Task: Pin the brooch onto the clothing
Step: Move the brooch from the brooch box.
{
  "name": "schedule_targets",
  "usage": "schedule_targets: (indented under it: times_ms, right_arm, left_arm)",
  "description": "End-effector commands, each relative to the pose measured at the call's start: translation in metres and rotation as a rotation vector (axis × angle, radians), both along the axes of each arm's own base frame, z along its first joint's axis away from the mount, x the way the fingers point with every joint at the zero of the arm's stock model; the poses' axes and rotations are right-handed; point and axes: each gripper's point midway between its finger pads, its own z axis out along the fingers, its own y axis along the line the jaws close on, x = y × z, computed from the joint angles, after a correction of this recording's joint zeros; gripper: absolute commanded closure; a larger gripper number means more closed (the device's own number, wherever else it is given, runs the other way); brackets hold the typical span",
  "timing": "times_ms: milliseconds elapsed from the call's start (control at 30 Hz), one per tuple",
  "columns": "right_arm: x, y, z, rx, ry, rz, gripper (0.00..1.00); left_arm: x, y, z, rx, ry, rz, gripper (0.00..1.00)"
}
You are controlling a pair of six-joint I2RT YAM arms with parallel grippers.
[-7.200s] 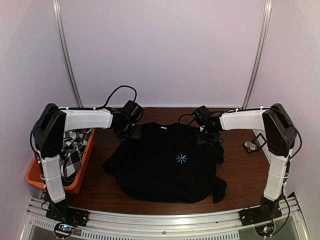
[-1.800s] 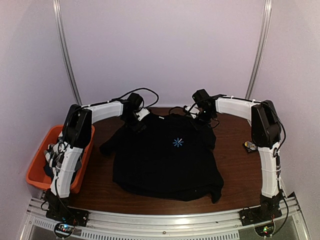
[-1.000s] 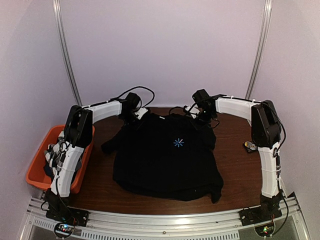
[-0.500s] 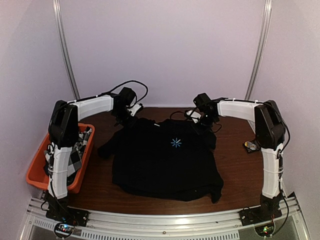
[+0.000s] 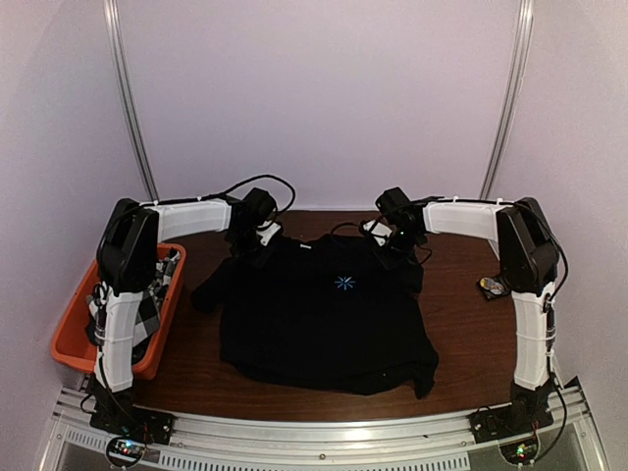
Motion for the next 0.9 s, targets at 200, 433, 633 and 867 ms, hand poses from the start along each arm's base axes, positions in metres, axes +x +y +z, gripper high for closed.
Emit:
schedule_targets:
  times_ms: [200,433,633,867]
  right_arm:
    - [0.004,-0.008,0.024,-0.025,-0.071,-0.053,0.82]
    - [0.002,-0.012,0.075,-0.023,-0.181,-0.068,0.62]
    - [-0.004,-0.017,0.126,-0.038,-0.315,-0.104,0.41]
    - [-0.017,-0.046,0.148,-0.02,-0.416,-0.273,0.0]
  left_arm:
    - [0.017,0.004,0.044,-0.069,-0.152,0.087,0.87]
    - [0.014,-0.001,0.089,-0.16,-0.24,0.102,0.45]
    - [0.006,-0.002,0.147,-0.227,-0.343,0.136,0.22]
    - [-0.026,0.011,0.189,-0.254,-0.401,0.156,0.02]
